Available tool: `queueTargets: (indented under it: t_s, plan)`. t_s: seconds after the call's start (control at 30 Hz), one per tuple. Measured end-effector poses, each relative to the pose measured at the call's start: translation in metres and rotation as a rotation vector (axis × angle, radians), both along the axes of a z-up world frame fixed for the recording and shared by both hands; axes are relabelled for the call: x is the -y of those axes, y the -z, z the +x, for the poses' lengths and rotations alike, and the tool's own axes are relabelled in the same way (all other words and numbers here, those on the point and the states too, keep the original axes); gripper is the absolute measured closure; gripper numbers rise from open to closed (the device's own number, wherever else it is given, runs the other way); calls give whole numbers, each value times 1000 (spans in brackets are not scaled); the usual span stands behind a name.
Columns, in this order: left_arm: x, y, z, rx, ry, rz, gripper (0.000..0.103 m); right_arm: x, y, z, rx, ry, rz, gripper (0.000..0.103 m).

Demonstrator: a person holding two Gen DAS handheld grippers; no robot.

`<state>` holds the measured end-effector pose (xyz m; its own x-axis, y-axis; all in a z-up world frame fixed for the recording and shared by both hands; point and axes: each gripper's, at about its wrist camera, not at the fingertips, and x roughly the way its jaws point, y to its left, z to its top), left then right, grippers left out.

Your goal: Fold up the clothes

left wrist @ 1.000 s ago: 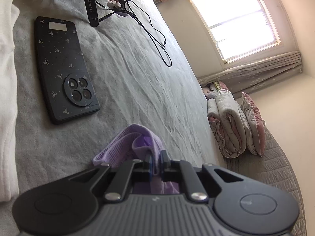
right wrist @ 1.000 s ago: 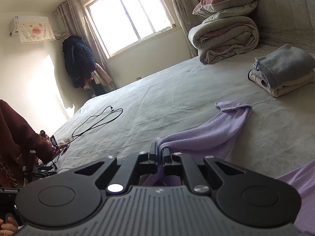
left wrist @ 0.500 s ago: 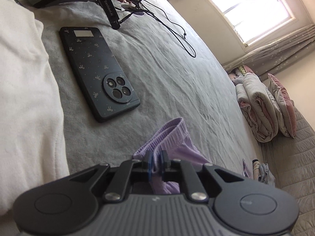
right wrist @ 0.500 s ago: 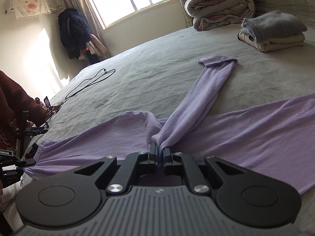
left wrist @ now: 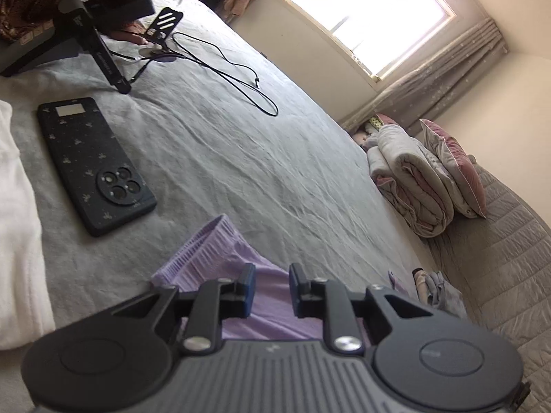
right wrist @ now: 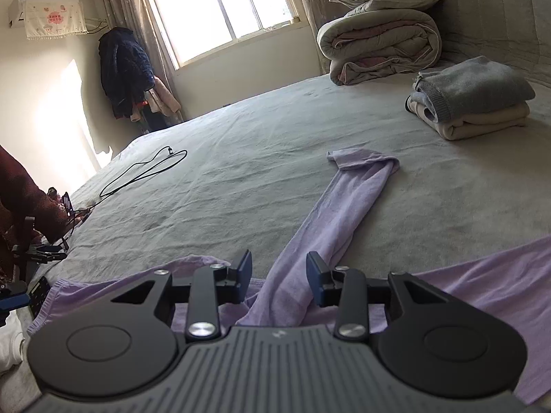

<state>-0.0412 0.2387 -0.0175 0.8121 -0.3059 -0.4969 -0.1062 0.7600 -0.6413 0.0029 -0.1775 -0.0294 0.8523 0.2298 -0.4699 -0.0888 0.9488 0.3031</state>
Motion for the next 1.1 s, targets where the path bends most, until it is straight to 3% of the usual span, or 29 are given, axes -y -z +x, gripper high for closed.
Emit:
queueTargets:
  t_s: [0.3,0.67,0.87,1.03,1.1]
  plan:
    - [75,8,35,-84,120,143,68,-14,8,60,-28,0,-120,64]
    - [119,10,55,-125,157,251,55,-17,25,103,-90,44,-244,64]
    - [125,10,58,-126,160,255,52,-10,34,118,-116,91,-267,64]
    - [129,11,59,-128,165,260,51,-7,36,122,-113,107,-311,79]
    - [131,11,60,-130,167,264,51,-4,36,121,-112,111,-317,97]
